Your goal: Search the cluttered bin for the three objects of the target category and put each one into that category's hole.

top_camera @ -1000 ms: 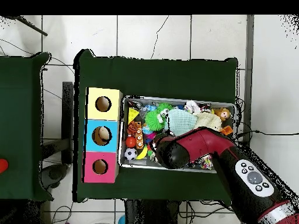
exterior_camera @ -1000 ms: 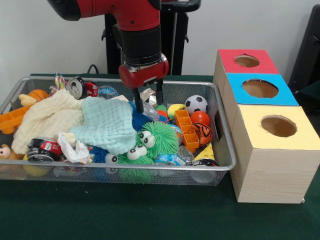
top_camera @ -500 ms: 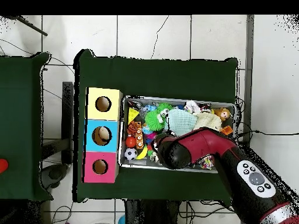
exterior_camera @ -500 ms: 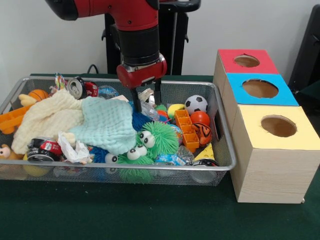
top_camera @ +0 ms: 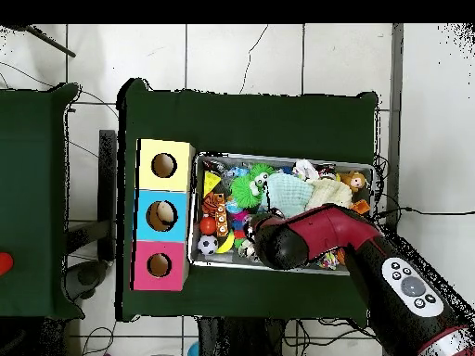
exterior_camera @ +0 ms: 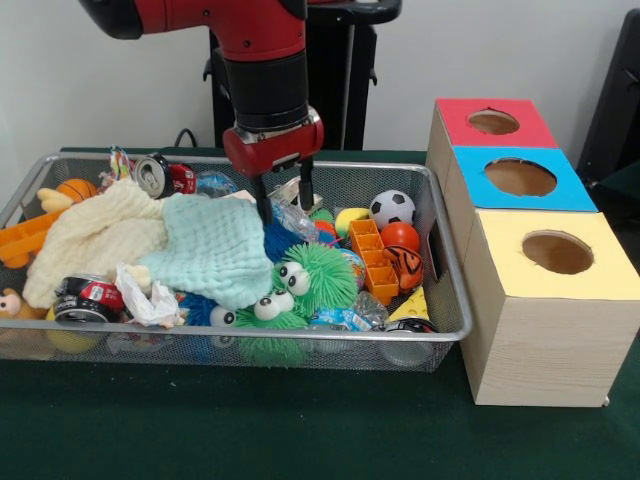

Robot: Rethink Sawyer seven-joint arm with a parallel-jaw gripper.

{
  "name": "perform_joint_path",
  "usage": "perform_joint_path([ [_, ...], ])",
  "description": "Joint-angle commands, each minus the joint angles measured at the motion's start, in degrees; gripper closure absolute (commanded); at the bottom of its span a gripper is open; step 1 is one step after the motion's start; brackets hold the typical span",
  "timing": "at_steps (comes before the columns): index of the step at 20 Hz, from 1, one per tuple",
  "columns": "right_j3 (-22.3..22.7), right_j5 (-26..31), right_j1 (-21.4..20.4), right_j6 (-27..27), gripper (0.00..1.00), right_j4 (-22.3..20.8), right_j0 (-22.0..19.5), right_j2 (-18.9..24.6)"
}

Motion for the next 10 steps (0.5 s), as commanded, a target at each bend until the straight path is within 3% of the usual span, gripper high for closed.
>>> perform_joint_path([
  [1, -1.29, -3.45, 2.65, -2.31, 0.0, -5.27, 1.33, -2.66],
  [10, -2.31, -6.42, 3.53, 1.15, 0.0, -6.93, 4.86, -6.22],
])
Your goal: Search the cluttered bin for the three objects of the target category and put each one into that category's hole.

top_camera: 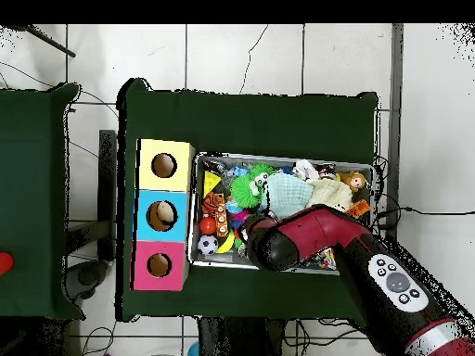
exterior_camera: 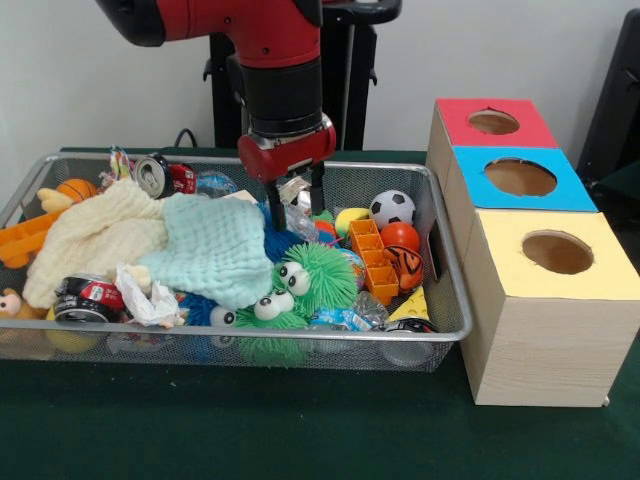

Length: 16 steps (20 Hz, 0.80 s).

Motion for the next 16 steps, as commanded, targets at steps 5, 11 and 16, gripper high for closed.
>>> perform_joint_path([
  [5, -2.46, -4.5, 3.09, 1.09, 0.0, -5.17, 2.33, -4.69],
  [11, -1.93, -4.2, 2.5, -0.07, 0.0, -3.93, 1.96, -4.4],
  [16, -2.03, -3.82, 2.5, -0.75, 0.0, -3.54, 1.67, -4.05],
])
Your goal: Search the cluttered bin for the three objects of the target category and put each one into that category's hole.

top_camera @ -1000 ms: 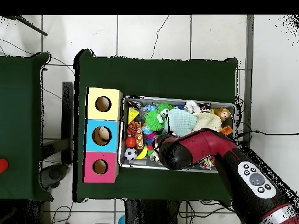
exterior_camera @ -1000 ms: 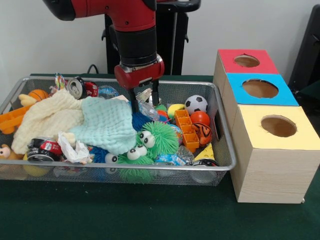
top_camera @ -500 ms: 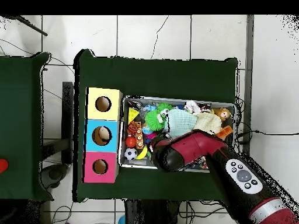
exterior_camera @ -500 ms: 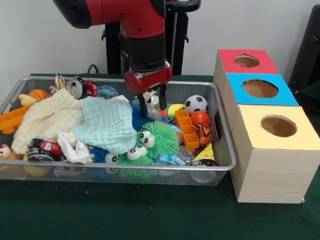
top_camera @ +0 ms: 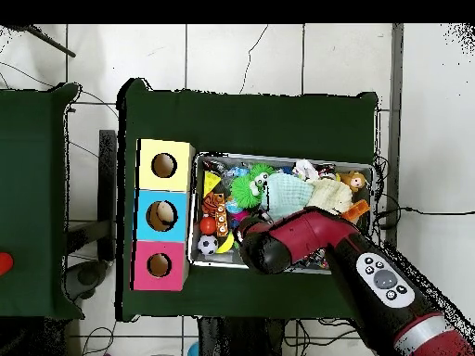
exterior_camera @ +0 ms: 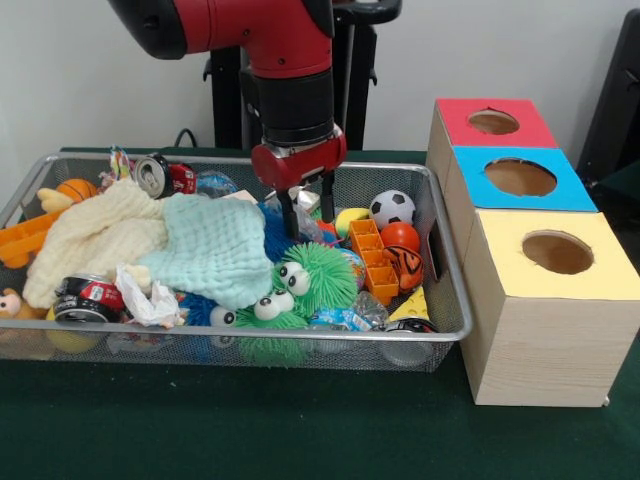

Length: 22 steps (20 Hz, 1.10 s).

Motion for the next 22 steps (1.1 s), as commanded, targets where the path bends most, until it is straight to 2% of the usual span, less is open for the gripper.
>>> perform_joint_path([
  [1, -2.01, -0.41, 1.45, -0.83, 0.0, -1.69, -0.41, -2.09],
  [22, -2.61, -0.92, 1.88, -0.39, 0.0, -2.15, 0.53, -3.01],
])
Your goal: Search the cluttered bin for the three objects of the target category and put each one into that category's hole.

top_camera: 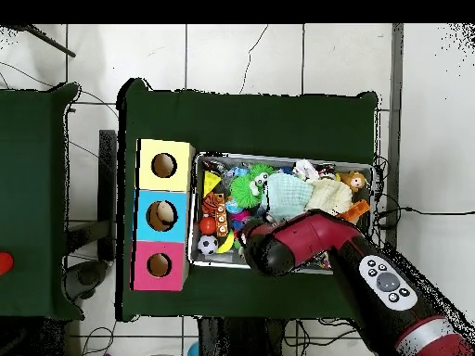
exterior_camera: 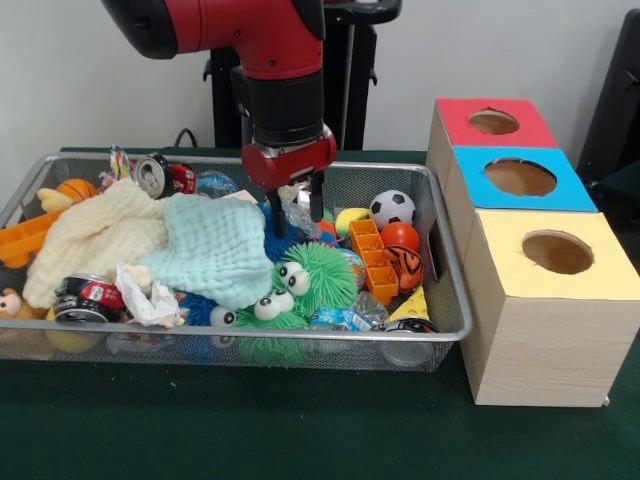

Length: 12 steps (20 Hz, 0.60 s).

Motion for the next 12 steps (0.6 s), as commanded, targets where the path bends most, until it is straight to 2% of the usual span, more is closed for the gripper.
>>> perform_joint_path([
  [1, -2.63, -0.96, 1.9, -0.39, 0.0, -1.82, 0.55, -1.55],
  [12, -2.98, -1.51, 2.34, 0.25, 0.0, -2.22, 1.29, -2.32],
])
